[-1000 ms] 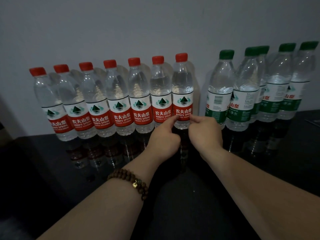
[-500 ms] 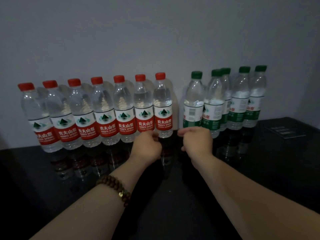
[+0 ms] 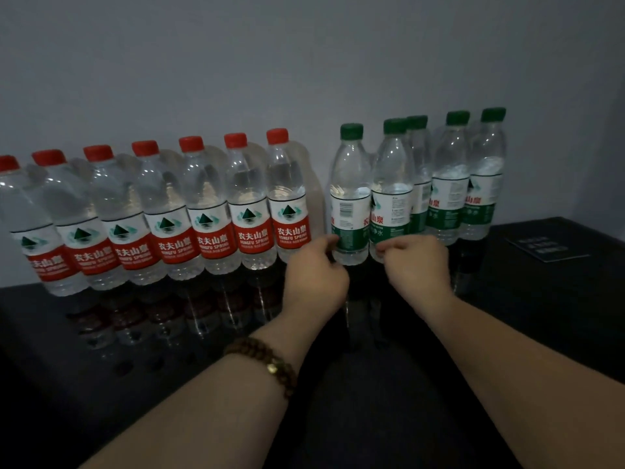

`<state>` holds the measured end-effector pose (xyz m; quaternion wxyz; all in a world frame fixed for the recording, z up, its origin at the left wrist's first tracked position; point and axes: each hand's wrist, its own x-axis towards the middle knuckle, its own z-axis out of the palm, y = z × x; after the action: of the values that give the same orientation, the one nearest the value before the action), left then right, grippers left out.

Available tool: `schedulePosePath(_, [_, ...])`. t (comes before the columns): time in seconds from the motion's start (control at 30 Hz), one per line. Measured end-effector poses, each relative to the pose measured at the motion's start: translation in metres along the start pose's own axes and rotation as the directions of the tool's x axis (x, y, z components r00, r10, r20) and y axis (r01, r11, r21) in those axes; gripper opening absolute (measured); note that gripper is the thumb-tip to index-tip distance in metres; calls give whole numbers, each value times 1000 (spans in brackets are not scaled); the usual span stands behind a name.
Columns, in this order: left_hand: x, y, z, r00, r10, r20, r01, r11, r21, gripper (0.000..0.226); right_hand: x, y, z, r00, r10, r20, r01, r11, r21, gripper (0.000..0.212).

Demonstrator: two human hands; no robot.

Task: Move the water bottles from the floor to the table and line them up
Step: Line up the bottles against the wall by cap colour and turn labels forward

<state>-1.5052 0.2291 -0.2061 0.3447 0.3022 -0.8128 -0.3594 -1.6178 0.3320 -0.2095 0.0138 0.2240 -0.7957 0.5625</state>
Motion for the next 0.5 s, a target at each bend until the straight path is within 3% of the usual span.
schedulePosePath(0.17, [-1,0,-1,999,26,-42,-29,996,-84,49,6,-1,14,999,-42,10,42,999,13,24])
schedulePosePath(0.33, [-1,1,2,996,75,40,-70,991,-111,57,5,0,16,998,-13,69,15,1000,-28,38])
schedulePosePath(0.5, [0,0,1,995,25,100,-15,995,-94,67,4,-1,16,970,-49,237,62,997,-47,65])
